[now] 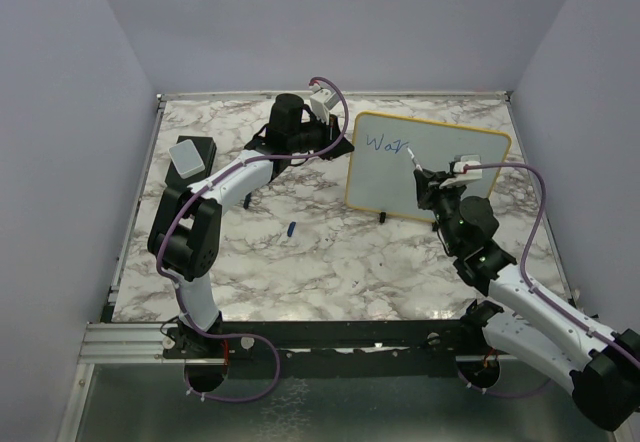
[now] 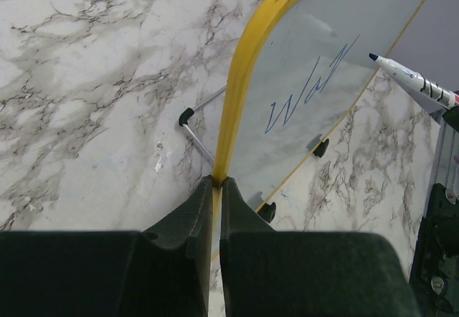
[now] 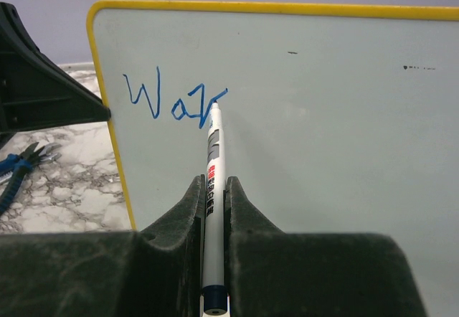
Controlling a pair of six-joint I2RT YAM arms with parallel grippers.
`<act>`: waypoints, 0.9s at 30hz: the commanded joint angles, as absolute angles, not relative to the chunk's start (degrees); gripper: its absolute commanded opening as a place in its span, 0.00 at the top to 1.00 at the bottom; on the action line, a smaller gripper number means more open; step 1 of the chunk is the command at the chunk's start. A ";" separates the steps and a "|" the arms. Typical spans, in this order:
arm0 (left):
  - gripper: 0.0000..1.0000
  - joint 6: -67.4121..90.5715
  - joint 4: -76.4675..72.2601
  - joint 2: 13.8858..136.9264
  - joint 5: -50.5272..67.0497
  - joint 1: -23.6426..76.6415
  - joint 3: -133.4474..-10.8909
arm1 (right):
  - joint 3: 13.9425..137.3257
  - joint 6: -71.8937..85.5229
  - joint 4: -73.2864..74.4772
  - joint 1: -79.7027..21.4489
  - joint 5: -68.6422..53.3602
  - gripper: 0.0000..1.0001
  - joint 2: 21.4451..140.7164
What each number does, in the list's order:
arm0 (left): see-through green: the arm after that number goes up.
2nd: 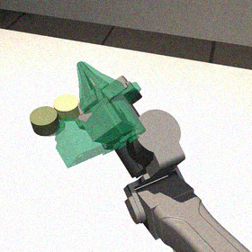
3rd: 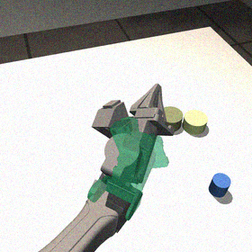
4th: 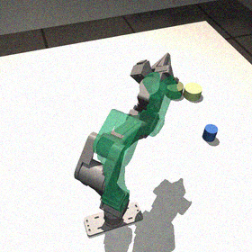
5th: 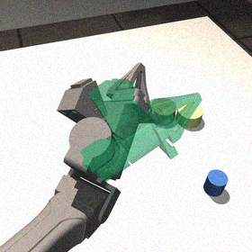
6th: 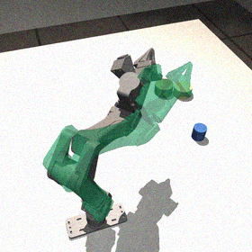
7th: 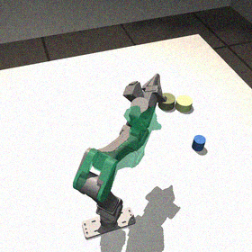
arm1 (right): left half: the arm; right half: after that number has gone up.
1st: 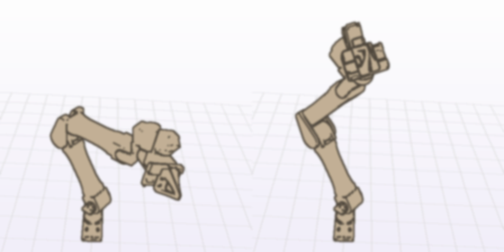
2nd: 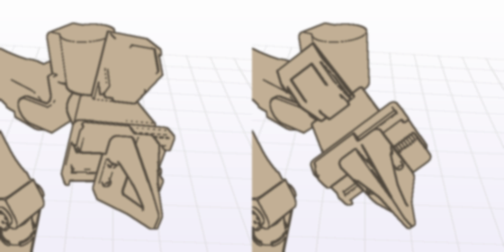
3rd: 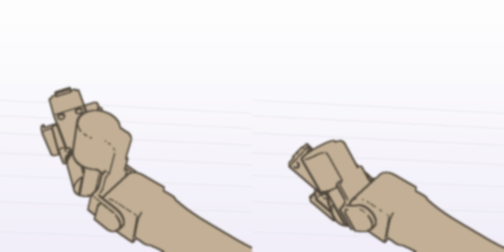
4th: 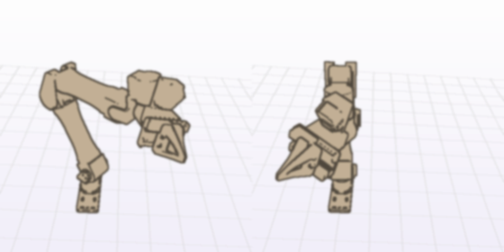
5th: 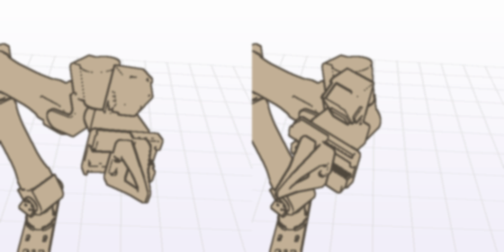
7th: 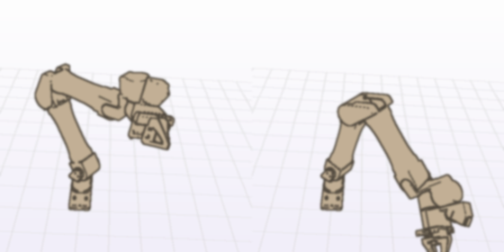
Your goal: Write a sentence on the whiteboard
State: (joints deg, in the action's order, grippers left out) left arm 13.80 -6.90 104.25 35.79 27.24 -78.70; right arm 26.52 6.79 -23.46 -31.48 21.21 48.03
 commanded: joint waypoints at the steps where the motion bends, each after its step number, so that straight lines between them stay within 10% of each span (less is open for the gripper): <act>1: 0.94 13.08 -6.50 101.62 37.27 27.68 -79.63 | 25.92 7.63 -22.71 -31.29 23.57 0.99 48.65; 27: 0.94 13.02 -6.48 101.77 37.35 27.69 -79.79 | 23.33 10.79 -19.66 -31.29 25.24 0.99 48.88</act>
